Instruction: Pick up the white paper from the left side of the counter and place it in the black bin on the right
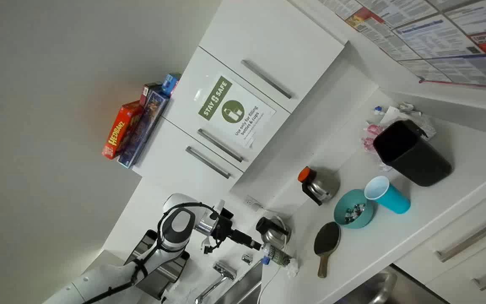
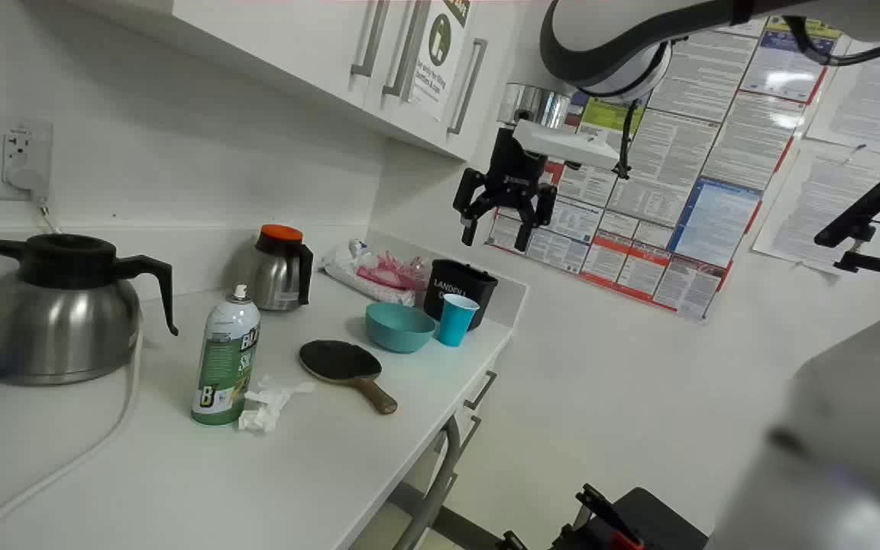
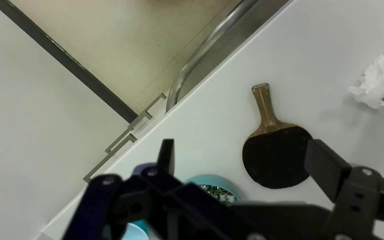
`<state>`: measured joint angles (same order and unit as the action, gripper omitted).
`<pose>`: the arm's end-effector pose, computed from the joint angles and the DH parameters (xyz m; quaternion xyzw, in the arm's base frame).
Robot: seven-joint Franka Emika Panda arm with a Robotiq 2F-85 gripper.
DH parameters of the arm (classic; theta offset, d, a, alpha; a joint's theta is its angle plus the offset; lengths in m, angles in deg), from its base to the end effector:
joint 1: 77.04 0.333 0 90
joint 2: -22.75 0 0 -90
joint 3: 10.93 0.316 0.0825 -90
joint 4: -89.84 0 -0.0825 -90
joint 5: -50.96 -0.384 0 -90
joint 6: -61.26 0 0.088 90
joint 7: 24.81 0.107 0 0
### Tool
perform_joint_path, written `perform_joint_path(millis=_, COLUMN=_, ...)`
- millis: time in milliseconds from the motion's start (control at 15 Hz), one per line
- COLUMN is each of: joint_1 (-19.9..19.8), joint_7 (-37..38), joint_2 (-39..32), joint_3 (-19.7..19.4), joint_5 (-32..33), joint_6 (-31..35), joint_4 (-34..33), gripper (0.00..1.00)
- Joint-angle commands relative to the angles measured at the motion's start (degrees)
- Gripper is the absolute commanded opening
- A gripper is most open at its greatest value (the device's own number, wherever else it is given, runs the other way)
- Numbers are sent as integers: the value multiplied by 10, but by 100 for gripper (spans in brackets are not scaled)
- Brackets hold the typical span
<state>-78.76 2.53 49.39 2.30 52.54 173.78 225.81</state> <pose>0.4081 0.0883 0.4961 0.9874 -0.1430 0.0417 0.0537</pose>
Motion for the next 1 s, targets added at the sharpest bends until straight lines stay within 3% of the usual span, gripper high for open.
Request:
perform_joint_path(millis=0, joint_1=10, joint_7=3, joint_2=-1, joint_3=-8, joint_5=4, joint_6=-2, joint_4=-1, gripper=100)
perform_joint_path(millis=267, joint_1=10, joint_7=3, joint_2=-1, joint_3=-8, joint_5=4, joint_6=-2, joint_4=-1, gripper=100)
perform_joint_path(millis=467, joint_1=23, joint_7=-12, joint_2=-32, joint_3=-2, joint_5=1, joint_6=34, joint_4=-11, gripper=100)
perform_joint_path(millis=933, joint_1=88, joint_7=-72, joint_2=-157, joint_3=20, joint_5=4, joint_6=224, joint_4=-4, gripper=100)
